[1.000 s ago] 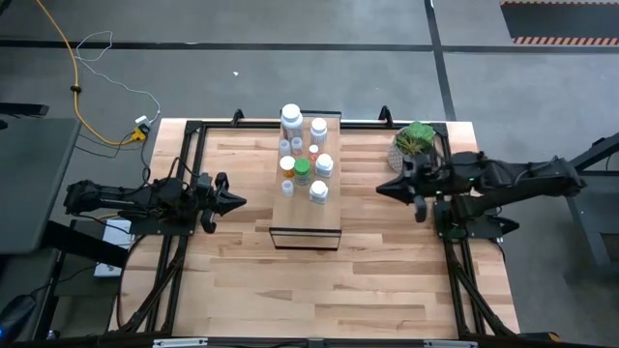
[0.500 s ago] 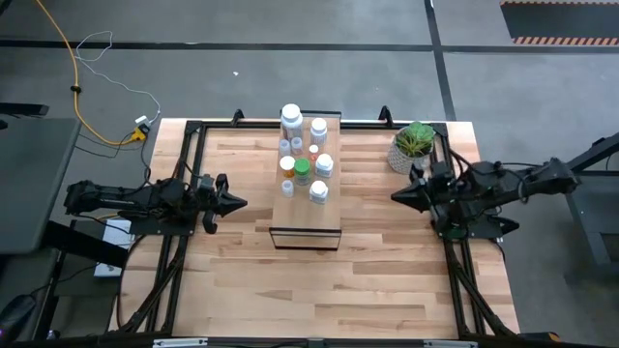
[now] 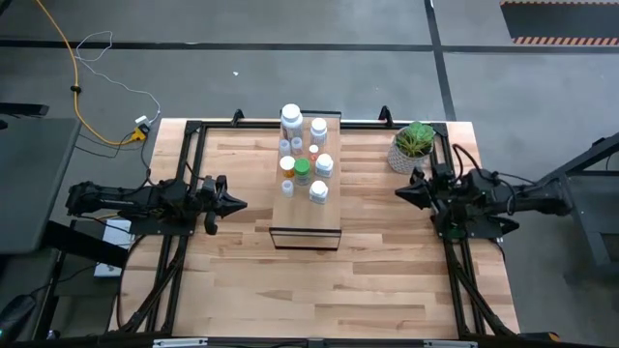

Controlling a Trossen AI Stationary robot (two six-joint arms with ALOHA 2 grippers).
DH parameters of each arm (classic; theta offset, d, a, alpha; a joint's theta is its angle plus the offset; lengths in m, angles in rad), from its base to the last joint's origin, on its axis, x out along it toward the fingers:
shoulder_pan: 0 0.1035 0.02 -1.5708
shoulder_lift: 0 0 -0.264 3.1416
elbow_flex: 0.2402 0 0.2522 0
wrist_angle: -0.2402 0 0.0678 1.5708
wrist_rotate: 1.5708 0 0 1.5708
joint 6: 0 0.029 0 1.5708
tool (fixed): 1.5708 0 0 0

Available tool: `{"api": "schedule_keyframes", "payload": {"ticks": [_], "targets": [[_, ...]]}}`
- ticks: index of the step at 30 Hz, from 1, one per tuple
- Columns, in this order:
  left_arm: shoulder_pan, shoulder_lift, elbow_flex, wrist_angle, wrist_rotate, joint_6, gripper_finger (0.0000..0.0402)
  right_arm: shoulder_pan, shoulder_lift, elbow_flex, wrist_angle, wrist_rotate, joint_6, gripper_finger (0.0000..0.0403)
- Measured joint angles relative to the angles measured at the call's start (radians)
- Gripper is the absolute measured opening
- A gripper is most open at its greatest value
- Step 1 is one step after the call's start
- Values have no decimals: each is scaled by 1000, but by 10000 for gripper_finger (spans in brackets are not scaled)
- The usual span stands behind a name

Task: Pick and place medicine bottles onto shelf by color
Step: Return to Home Position

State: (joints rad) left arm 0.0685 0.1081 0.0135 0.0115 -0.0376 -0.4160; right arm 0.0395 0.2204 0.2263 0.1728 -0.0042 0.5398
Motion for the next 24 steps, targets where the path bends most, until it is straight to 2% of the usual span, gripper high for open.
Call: {"api": "schedule_keyframes", "payload": {"ticks": [7, 10, 17, 24], "targets": [[0, 0, 0, 0, 0, 0, 1, -62, -20, -167, 249, -25, 13, 0], [0, 0, 0, 0, 0, 0, 3, -88, -20, -210, 286, -35, 1, 0], [0, 0, 0, 0, 0, 0, 3, -99, -20, -215, 182, -33, -217, 0], [0, 0, 0, 0, 0, 0, 3, -99, -20, -215, -16, 27, -239, 0]]}}
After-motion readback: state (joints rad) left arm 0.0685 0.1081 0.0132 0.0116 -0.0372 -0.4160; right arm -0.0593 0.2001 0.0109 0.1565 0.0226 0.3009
